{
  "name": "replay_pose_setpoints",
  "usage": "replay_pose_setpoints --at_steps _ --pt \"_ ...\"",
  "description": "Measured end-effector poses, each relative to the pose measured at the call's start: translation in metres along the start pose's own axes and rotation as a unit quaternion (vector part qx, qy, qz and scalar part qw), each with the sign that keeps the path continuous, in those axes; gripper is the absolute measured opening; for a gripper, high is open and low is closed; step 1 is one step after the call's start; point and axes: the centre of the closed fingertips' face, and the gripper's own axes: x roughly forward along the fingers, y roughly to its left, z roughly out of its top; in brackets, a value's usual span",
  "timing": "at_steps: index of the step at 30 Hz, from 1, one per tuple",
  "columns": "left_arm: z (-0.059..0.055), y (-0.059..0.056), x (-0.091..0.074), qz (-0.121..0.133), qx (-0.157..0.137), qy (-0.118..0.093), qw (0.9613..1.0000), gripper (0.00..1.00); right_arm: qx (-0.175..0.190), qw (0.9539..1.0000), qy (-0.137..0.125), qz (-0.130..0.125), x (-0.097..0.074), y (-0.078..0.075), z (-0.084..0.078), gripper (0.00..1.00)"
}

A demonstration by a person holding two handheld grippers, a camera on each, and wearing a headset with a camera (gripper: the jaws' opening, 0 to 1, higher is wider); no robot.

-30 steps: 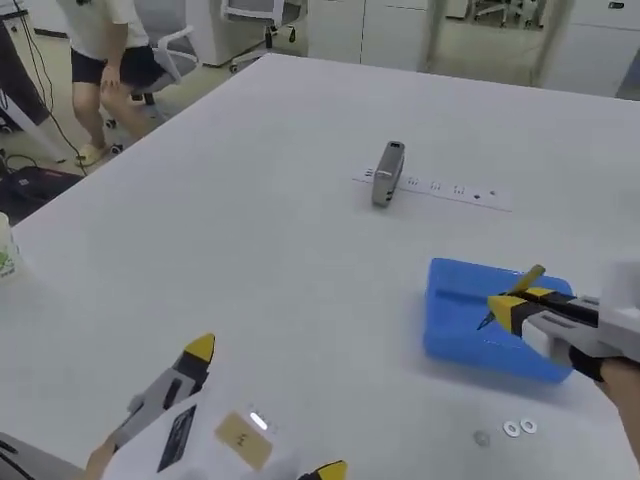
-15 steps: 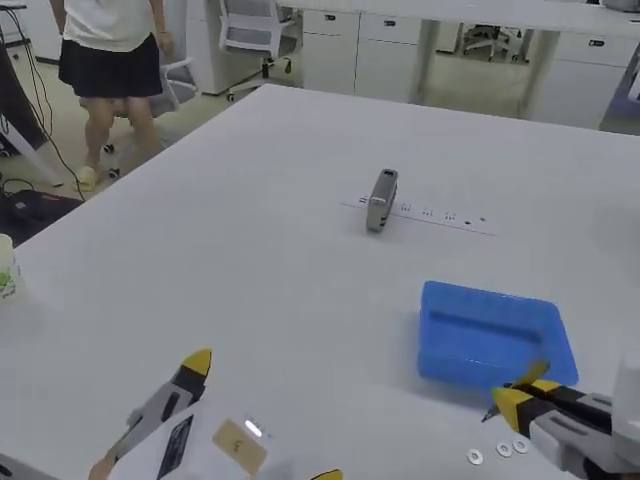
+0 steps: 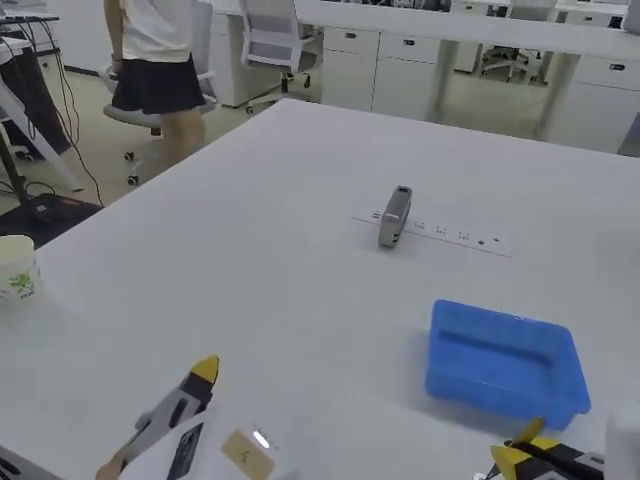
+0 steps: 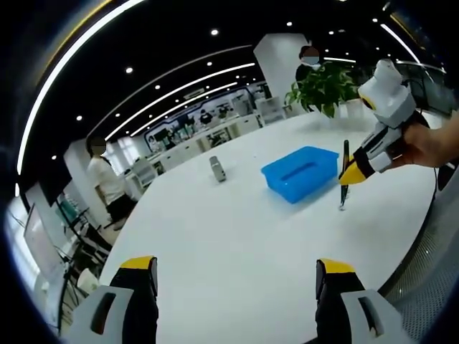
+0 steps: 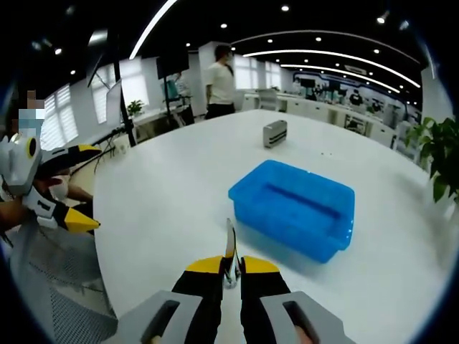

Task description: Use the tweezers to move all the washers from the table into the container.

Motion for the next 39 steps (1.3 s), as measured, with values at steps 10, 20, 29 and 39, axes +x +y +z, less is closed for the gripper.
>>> replay_pose_setpoints --at_steps 10,20,29,39 --pt "0.000 -0.002 0.001 -0.004 0.005 0.001 1.0000 0.93 0.015 0.9999 -0.006 -0.002 0.002 -0.002 0.001 0.04" --pt "0.000 0.000 0.000 0.001 0.001 -0.001 1.0000 0.93 0.006 1.0000 0.000 -0.003 0.004 0.001 -0.002 0.04" --pt "0.000 0.000 0.000 0.000 0.004 -0.002 1.0000 0.93 -0.004 1.0000 0.006 0.000 0.003 0.005 -0.002 0.03" --pt "-0.001 0.000 0.000 0.001 0.006 0.000 1.0000 0.93 -0.008 0.9996 -0.028 0.004 -0.013 -0.004 0.040 0.03"
